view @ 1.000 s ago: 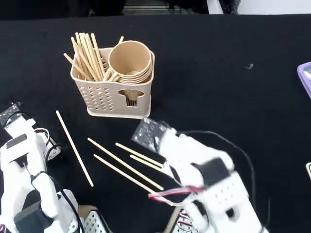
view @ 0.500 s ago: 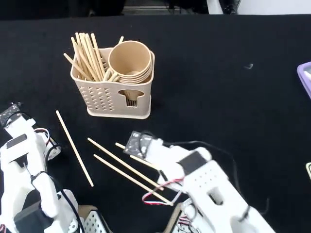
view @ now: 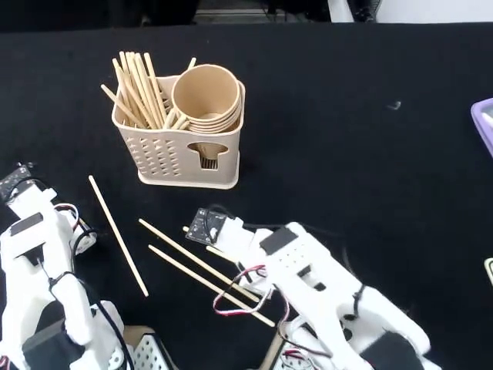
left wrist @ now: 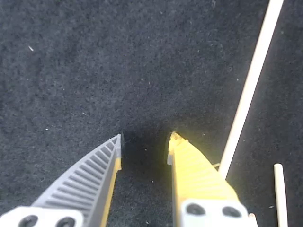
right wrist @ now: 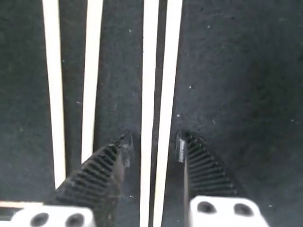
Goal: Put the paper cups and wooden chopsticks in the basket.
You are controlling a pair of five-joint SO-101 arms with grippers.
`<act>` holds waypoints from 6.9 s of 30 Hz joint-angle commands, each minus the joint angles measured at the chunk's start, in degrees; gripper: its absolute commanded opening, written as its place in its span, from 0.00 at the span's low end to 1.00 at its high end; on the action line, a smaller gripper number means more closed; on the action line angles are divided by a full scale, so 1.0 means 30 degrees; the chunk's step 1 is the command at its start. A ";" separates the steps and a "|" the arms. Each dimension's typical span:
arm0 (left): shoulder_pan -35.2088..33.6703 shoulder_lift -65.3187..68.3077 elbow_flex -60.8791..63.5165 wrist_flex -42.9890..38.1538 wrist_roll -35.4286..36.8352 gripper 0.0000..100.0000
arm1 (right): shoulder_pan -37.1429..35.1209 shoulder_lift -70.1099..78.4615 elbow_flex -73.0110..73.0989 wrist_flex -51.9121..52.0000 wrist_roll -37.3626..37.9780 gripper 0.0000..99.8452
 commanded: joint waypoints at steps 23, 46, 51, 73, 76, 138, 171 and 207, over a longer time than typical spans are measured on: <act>-0.0015 -0.0615 -0.0278 -0.0234 0.0059 0.17 | 0.7267 -0.2330 -0.2828 0.3985 0.5861 0.01; -0.0015 -0.0615 -0.0278 -0.0234 0.0088 0.17 | -0.0498 -1.3963 -1.4637 0.8615 -0.3985 0.01; -0.0015 -0.0615 -0.0278 -0.0234 0.0088 0.17 | -0.2462 -1.2908 -1.6542 0.5832 -0.5744 0.01; -0.0015 -0.0615 -0.0278 -0.0234 0.0029 0.17 | -0.2051 0.2916 -1.7949 -1.8608 -1.0227 0.01; -0.0044 -0.0615 -0.0278 -0.0234 0.0029 0.17 | -0.1553 0.4938 -1.8769 -1.8696 -1.0227 0.01; -0.0073 -0.0615 -0.0278 -0.0264 0.0029 0.17 | -0.7209 0.3033 -0.2066 -0.6183 -0.8938 0.23; -0.0044 -0.0615 -0.0278 -0.0264 0.0029 0.17 | -0.3575 -1.5282 -0.6344 0.1377 -0.7590 0.01; -0.0103 -0.0615 -0.0278 -0.0264 0.0029 0.17 | -0.1231 0.7868 -1.8300 -1.9077 -1.0110 0.04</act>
